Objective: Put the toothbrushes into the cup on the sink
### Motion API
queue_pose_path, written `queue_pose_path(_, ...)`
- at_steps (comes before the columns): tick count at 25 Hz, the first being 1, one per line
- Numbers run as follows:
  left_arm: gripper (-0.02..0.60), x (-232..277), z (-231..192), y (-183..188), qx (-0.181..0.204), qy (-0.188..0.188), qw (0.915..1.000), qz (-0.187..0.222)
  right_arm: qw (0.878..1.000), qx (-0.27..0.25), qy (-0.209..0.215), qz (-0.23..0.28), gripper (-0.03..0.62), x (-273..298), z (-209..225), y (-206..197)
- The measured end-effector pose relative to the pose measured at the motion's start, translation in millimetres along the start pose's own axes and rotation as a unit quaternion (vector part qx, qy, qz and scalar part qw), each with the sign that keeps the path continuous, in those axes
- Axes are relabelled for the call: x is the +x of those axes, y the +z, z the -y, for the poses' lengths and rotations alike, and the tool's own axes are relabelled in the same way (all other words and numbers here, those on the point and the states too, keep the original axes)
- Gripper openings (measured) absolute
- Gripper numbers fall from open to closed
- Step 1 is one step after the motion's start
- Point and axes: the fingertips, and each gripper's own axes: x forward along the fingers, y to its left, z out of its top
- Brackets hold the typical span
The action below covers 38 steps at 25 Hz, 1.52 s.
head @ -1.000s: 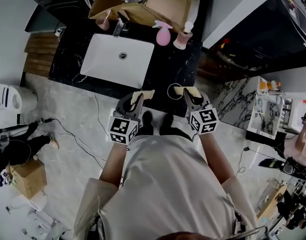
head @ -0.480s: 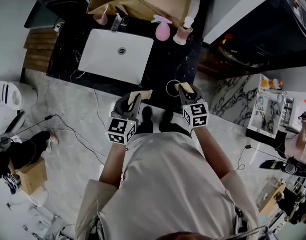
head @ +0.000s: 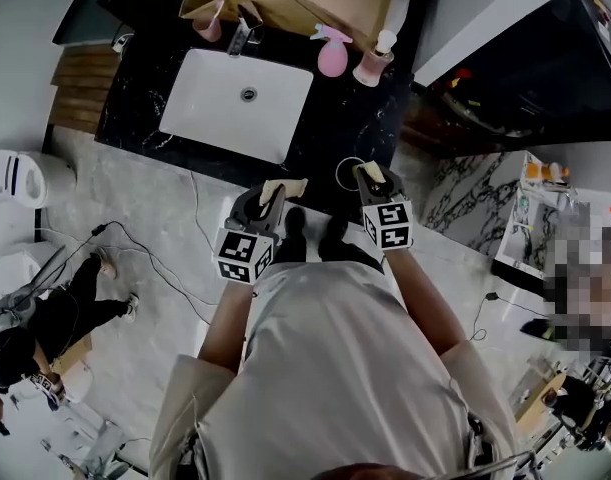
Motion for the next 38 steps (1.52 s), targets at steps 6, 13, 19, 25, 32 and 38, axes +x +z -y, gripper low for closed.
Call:
queue_pose_path(6, 0.034, 0, 0, -1, 0.0, 0.0, 1.0, 0.001, 1.0, 0.003, -0.002, 0.001, 0.2, -1, 3, -3)
queue_pose_path(13, 0.034, 1, 4, -1, 0.004, -0.005, 1.0, 0.001, 1.0, 0.013, -0.01, 0.009, 0.236, -7, 7, -2)
queue_pose_path(19, 0.034, 0, 11, 3, 0.012, -0.012, 0.9998, 0.005, 1.0, 0.017, -0.007, 0.021, 0.236, -19, 6, 1)
queue_pose_path(25, 0.034, 1, 19, 14, 0.023, -0.022, 0.9994, 0.011, 0.999, 0.026, -0.007, 0.028, 0.233, -35, 7, 2)
queue_pose_path(32, 0.034, 5, 28, 29, 0.04, -0.037, 0.9983, 0.02, 0.998, 0.037, -0.014, 0.047, 0.166, -54, 13, 5)
queue_pose_path(38, 0.034, 10, 37, 48, 0.057, -0.047, 0.9967, 0.032, 0.997, 0.046, -0.026, 0.059, 0.126, -65, 23, 2)
